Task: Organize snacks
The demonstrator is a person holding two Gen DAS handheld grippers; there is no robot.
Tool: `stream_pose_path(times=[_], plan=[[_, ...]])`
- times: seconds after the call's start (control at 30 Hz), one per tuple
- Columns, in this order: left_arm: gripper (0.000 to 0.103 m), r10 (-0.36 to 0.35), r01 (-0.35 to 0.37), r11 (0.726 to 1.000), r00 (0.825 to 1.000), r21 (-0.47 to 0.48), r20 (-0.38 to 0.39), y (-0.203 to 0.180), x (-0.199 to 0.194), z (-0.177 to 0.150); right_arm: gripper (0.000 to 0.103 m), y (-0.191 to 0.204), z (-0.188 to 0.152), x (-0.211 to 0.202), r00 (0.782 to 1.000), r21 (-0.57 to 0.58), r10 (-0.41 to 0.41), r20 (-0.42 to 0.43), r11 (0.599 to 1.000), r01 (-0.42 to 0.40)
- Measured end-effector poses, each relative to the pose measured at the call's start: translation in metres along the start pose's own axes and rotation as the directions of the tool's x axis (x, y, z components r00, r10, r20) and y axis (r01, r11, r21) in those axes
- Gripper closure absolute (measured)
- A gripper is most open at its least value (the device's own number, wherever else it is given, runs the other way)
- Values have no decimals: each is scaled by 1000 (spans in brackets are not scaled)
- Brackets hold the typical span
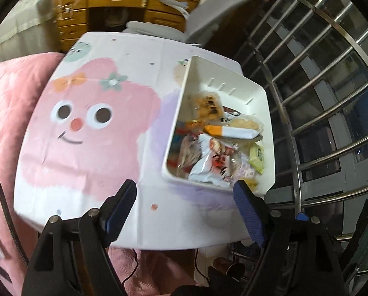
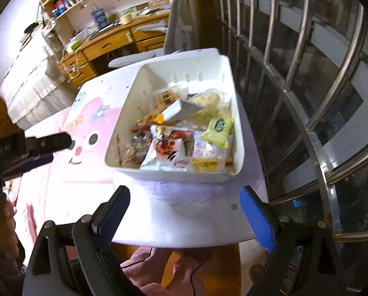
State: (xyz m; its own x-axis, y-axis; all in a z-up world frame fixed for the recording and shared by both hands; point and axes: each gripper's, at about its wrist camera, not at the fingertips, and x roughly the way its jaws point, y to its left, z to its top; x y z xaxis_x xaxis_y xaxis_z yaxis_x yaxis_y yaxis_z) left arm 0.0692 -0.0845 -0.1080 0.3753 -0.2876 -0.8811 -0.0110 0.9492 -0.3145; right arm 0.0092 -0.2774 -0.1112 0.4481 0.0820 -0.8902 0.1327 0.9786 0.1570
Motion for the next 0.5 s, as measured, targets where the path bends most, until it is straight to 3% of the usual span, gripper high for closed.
stream_pose_path(times=[0.17, 0.33, 0.5], plan=[[24, 27, -28, 999, 999, 34, 19, 1, -23, -13, 12, 5, -4, -11, 996, 10, 82, -36, 997, -82], [23, 40, -48, 996, 994, 79, 104, -8, -62, -24, 12, 18, -6, -29, 985, -24, 151, -81, 988, -153], [16, 92, -109, 985, 987, 132, 131, -18, -81, -35, 12, 34, -9, -53, 986, -103, 145, -85, 983, -154]])
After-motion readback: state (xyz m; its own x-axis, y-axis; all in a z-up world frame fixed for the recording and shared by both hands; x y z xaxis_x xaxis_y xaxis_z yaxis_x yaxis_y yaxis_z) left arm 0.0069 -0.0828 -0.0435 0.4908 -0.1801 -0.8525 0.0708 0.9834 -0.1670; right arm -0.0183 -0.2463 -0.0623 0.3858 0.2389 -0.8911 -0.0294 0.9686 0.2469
